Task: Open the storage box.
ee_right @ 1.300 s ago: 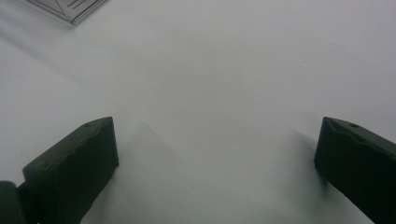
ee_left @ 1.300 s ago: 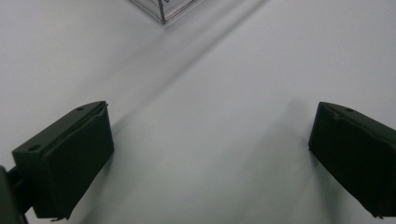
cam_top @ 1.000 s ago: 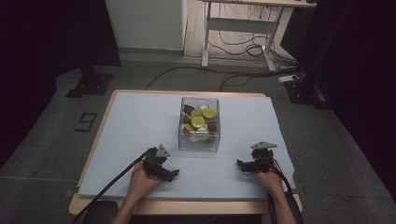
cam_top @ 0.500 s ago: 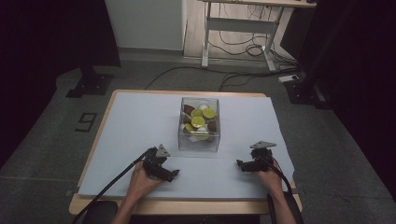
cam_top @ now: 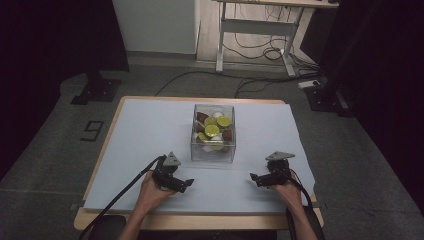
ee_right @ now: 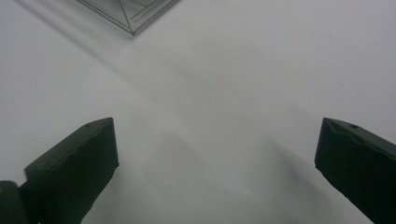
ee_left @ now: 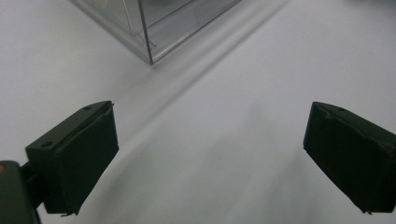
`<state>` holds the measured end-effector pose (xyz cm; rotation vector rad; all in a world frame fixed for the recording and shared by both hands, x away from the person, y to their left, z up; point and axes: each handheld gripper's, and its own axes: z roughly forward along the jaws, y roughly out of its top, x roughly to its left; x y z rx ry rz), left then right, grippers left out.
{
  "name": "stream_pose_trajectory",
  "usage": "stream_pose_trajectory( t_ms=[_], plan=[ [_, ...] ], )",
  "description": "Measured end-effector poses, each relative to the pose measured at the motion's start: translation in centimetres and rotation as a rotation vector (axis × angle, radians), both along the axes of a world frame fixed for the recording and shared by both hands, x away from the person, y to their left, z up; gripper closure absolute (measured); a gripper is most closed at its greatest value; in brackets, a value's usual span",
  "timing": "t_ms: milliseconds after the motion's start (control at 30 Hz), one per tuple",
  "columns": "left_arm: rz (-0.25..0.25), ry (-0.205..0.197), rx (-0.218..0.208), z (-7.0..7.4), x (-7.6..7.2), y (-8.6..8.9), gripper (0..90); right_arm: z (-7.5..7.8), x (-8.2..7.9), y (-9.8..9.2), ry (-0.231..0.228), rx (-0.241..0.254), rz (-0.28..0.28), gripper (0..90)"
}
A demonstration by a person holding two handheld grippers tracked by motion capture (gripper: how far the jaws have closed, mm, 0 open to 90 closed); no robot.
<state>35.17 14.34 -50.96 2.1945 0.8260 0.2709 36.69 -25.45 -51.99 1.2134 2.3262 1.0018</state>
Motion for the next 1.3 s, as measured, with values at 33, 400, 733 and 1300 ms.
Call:
stream_pose_trajectory(
  t_ms=[33,400,733,1300],
  plan=[
    [-0.002,-0.003,0.001,0.1,0.0,0.0,3.2,0.0,0.0,0.0,0.001,0.006,0.005,0.0],
    [-0.048,-0.024,0.014,1.1,0.2,-1.4,5.9,1.0,-0.2,0.8,-0.011,-0.017,0.053,0.0],
    [-0.061,-0.039,-0.008,2.4,1.0,-2.2,10.6,2.4,-0.1,1.5,-0.032,0.029,0.080,0.0],
    [-0.088,-0.049,-0.024,3.5,2.5,-3.6,17.3,4.2,0.3,4.1,-0.055,0.071,0.182,12.5]
  ],
)
